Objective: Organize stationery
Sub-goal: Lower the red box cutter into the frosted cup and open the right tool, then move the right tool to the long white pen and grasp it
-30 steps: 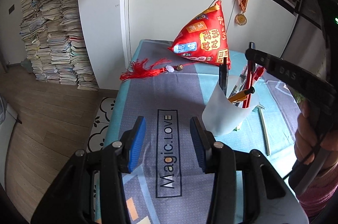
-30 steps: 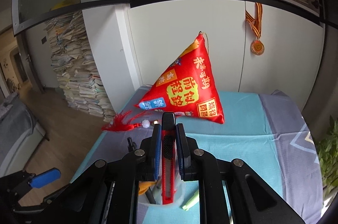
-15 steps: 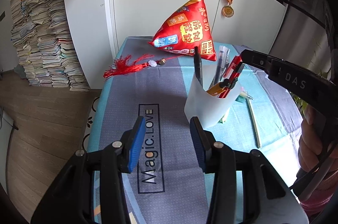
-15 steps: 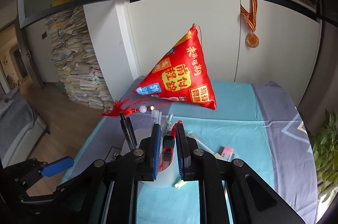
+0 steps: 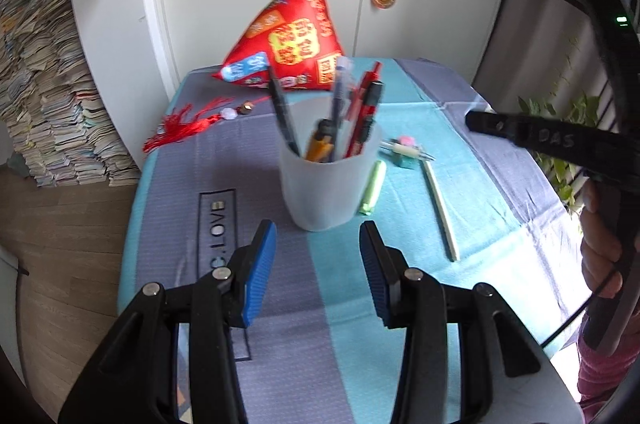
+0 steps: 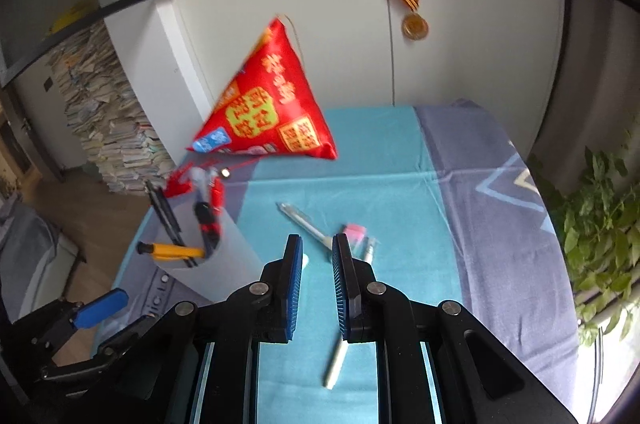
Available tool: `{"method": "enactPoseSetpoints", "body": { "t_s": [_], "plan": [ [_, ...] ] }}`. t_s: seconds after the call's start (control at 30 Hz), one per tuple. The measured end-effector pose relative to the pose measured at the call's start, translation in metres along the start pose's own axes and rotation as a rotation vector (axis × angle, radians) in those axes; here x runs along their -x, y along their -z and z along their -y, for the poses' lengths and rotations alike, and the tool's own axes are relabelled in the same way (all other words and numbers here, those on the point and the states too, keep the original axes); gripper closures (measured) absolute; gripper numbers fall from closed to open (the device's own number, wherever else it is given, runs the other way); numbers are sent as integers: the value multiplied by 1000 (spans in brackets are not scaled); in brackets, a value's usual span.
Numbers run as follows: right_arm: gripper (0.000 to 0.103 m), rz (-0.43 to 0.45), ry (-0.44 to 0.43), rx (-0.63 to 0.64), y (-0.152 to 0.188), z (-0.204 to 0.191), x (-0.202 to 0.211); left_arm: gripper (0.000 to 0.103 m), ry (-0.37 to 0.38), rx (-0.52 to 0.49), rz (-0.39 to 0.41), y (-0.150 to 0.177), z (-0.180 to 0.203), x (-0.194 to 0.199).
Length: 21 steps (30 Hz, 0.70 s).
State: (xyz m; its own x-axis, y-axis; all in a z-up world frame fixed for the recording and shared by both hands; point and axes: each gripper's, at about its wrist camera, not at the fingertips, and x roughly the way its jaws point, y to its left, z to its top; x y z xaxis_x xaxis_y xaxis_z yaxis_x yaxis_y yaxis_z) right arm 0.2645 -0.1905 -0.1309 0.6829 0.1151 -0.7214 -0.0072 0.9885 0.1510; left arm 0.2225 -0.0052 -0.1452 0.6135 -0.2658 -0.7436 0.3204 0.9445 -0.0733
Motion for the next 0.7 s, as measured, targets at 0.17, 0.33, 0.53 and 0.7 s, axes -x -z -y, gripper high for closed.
{"method": "enactPoseSetpoints", "body": {
  "t_s": [0.17,0.33,0.53,0.7],
  "plan": [
    [88,-203,24,-78,17,28,-40,63,38,-38,-25,-1,22,-9],
    [88,-282,-2,-124,32,41,-62,64,99,-69,-24,-6,40,-24],
    [75,-302,-24,-142,32,43,-69,64,94,-112,-39,-8,56,-38],
    [75,-300,12,-107,30,35,-77,63,87,-87,-50,-8,48,-40]
  ]
}}
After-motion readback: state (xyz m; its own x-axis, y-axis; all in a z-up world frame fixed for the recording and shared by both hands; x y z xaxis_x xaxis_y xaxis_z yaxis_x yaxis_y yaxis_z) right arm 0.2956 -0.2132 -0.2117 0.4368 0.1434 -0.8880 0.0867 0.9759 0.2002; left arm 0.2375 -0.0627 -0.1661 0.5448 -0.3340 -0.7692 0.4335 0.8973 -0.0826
